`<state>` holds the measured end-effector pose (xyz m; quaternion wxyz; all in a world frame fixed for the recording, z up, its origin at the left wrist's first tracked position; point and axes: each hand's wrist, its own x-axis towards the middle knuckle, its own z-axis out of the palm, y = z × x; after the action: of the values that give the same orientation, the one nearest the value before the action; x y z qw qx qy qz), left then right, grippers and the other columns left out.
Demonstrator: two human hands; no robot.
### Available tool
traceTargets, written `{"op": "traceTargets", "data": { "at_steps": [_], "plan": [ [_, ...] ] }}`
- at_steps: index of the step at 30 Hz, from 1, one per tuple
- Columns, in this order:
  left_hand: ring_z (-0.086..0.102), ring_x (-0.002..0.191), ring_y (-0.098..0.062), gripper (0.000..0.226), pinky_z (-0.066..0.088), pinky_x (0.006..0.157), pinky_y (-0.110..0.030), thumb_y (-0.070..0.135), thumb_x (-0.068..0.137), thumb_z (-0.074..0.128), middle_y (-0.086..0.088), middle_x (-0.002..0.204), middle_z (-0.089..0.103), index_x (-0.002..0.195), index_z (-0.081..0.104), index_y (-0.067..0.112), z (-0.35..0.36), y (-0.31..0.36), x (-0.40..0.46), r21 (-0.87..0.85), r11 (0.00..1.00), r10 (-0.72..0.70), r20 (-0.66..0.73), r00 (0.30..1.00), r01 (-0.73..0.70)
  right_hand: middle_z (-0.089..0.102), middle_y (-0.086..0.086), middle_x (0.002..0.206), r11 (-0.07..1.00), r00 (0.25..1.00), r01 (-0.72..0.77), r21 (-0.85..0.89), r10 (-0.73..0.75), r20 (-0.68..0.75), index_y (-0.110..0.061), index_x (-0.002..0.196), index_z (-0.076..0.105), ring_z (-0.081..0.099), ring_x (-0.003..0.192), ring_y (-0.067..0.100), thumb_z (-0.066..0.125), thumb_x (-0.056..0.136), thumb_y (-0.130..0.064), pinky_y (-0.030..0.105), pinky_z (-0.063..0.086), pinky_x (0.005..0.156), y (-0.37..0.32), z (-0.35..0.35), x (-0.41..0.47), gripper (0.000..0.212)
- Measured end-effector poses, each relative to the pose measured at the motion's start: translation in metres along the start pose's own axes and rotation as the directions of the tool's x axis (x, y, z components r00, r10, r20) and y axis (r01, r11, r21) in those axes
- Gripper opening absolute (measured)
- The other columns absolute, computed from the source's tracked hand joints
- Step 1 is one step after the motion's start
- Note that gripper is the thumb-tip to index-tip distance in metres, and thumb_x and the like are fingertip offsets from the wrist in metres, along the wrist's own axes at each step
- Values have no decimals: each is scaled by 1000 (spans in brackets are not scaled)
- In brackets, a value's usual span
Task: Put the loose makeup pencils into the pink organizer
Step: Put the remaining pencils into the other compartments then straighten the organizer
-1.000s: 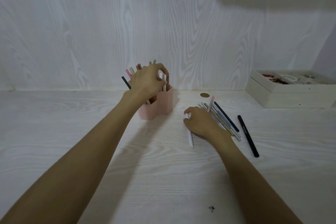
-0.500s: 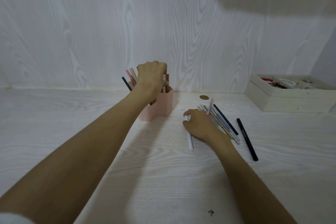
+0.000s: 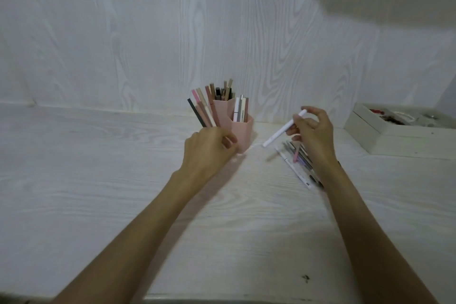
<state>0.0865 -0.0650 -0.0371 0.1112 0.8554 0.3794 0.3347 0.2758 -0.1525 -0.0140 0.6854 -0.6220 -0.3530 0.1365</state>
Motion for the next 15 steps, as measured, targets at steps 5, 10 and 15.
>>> {"op": "traceTargets", "data": {
  "at_steps": [5,10,15],
  "plan": [
    [64,90,-9,24,51,82,-30,44,83,66,13,98,72,102,73,31,10,-23,-16,-16,999,-24,240,971,29,67,-2,79,968,949,250,-37,-252,-190,-13,121,45,67,66,2,57,93,-20,14,52,52,-22,13,5,32],
    [63,95,-10,21,42,74,-25,45,84,63,15,102,71,99,74,35,14,-29,-15,-15,1000,9,233,972,-6,68,1,90,787,864,490,-375,-495,89,-13,123,40,67,70,11,53,94,-18,17,53,62,-46,55,26,32],
    [61,105,-11,27,37,75,-25,49,85,60,18,111,69,105,72,35,14,-34,-15,33,998,41,217,975,-49,75,5,90,662,876,481,-575,-388,287,-14,108,60,69,82,17,68,84,-28,31,54,79,-42,82,36,28]
  ]
}}
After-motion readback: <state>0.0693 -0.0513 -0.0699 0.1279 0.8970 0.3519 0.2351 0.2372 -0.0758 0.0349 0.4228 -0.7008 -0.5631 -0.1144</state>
